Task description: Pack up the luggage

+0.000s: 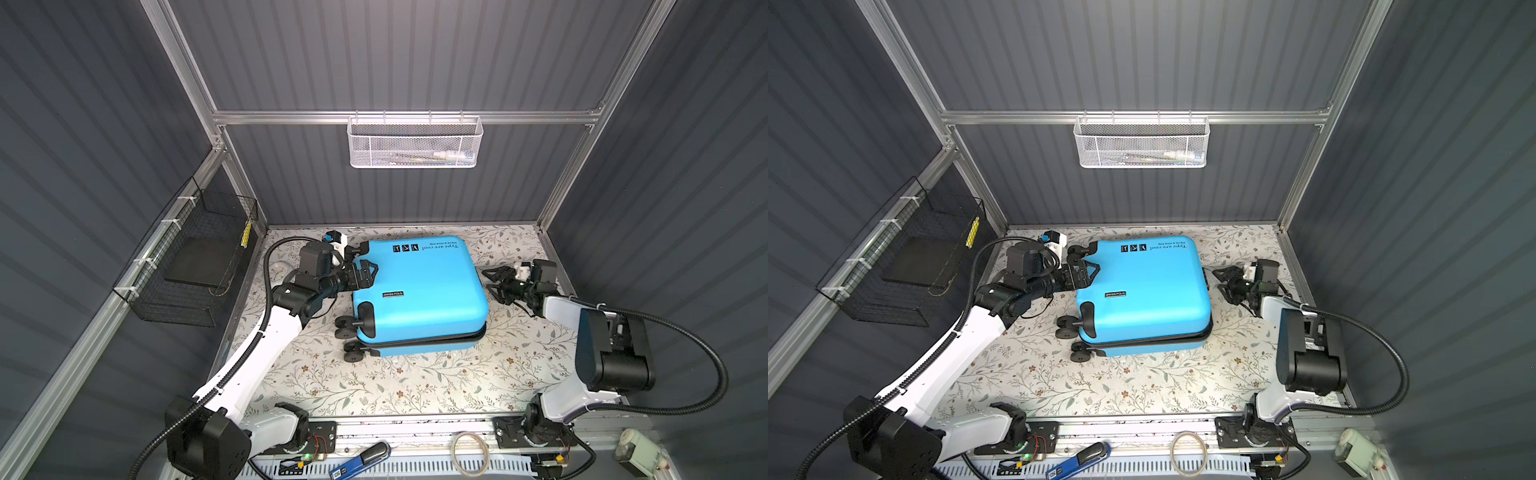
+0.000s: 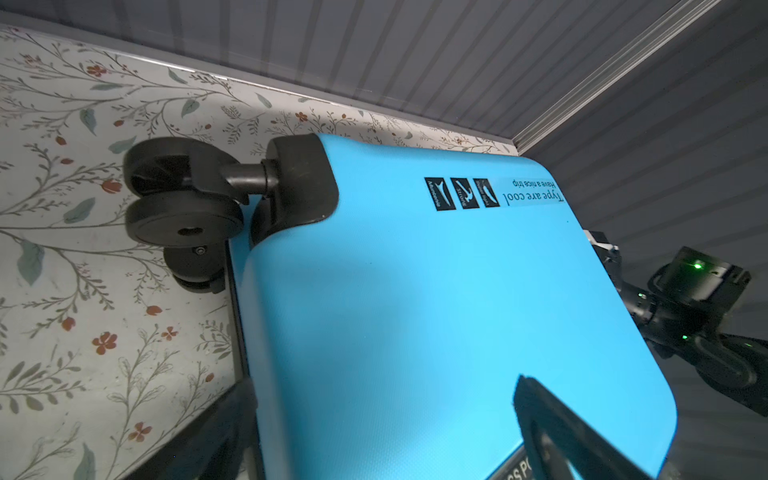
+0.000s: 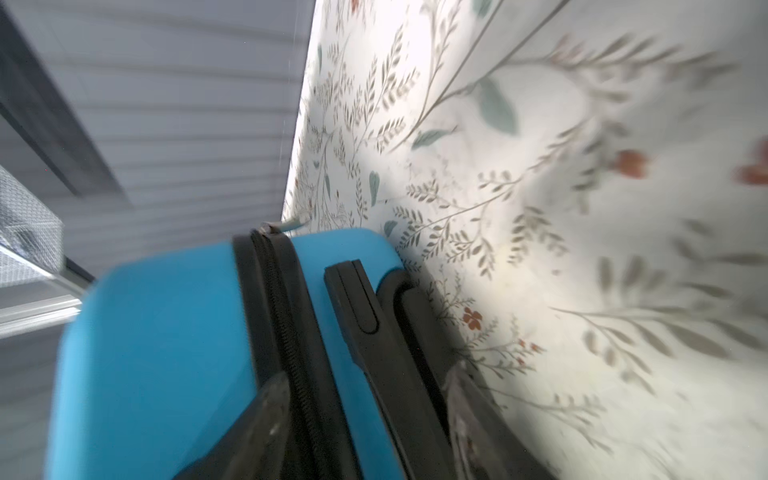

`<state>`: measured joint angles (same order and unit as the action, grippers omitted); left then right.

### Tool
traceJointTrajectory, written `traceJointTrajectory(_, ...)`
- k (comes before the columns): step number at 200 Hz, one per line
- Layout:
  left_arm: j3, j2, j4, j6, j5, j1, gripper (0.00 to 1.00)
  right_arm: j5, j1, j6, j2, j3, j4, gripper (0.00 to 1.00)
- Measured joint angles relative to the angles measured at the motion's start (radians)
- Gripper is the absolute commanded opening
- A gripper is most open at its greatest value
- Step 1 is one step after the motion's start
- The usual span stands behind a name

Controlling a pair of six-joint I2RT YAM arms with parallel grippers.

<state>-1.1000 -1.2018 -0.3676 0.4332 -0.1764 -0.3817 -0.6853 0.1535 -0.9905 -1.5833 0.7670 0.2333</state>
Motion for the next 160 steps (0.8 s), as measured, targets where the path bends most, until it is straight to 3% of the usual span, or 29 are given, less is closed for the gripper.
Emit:
traceJointTrajectory(40,-0.099,-0.047,-0.009,-0.041,-0.042,0.118,1.00,0.019,0.040,0.090,0.243,-0.059,-0.153,0.64)
traceJointTrajectory(106,-0.500,-0.439,0.010,-0.141,-0.185,0.159,1.00,0.025,-0.001,0.192,0.733,-0.284,-0.466,0.56)
traceJointTrajectory(136,-0.652,-0.600,-0.009,-0.172,-0.245,0.171,1.00,0.034,-0.026,0.211,0.908,-0.352,-0.610,0.40)
traceJointTrajectory(160,-0.752,-0.705,-0.030,-0.202,-0.285,0.174,1.00,0.051,-0.110,0.181,0.962,-0.420,-0.650,0.24)
